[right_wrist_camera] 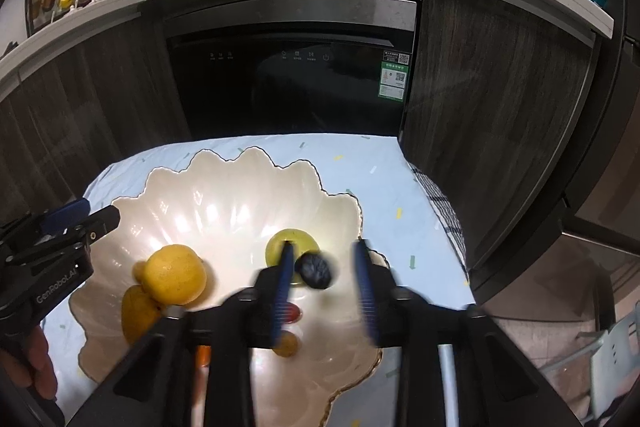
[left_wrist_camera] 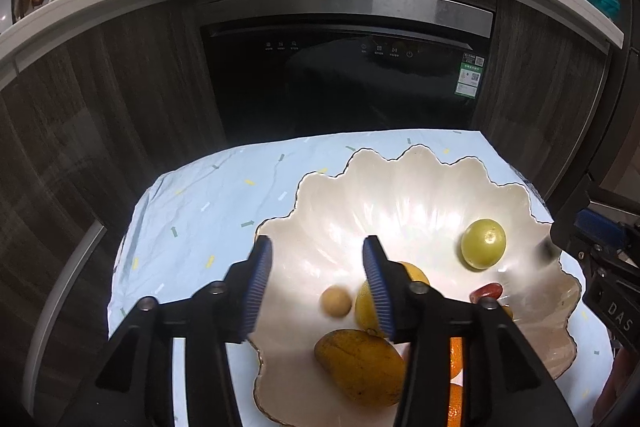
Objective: Organize fruits
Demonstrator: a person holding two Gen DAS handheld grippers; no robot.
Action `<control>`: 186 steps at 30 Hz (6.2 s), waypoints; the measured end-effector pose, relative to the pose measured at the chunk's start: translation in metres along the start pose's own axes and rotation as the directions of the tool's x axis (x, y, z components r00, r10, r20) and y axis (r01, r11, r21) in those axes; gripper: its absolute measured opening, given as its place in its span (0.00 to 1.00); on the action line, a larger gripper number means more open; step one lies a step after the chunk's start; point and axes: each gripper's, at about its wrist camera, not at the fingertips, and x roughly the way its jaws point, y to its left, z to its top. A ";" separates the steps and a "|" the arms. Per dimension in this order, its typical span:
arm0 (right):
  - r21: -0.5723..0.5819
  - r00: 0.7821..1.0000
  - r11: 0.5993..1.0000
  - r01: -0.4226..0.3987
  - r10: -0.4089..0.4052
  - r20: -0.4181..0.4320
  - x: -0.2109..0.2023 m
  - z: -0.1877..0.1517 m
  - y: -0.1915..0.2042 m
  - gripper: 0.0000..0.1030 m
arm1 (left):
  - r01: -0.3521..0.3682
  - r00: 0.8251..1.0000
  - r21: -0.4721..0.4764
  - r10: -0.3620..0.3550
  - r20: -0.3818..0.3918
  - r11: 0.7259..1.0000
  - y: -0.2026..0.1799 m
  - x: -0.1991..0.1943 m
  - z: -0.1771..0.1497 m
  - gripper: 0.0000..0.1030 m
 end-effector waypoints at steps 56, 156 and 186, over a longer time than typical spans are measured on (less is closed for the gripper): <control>0.005 0.991 1.000 -0.029 0.028 0.132 -0.155 -0.042 0.012 0.75 | -0.097 0.988 -0.080 0.105 0.114 0.992 0.011 -0.175 -0.052 0.88; 0.000 0.991 0.997 -0.074 0.074 0.113 -0.211 -0.143 0.017 0.78 | -0.169 0.980 -0.148 0.182 0.078 0.974 0.013 -0.241 -0.164 0.98; 0.005 0.992 0.997 -0.076 0.075 0.102 -0.208 -0.143 0.016 0.78 | -0.178 0.982 -0.136 0.185 0.039 0.975 0.014 -0.234 -0.165 0.98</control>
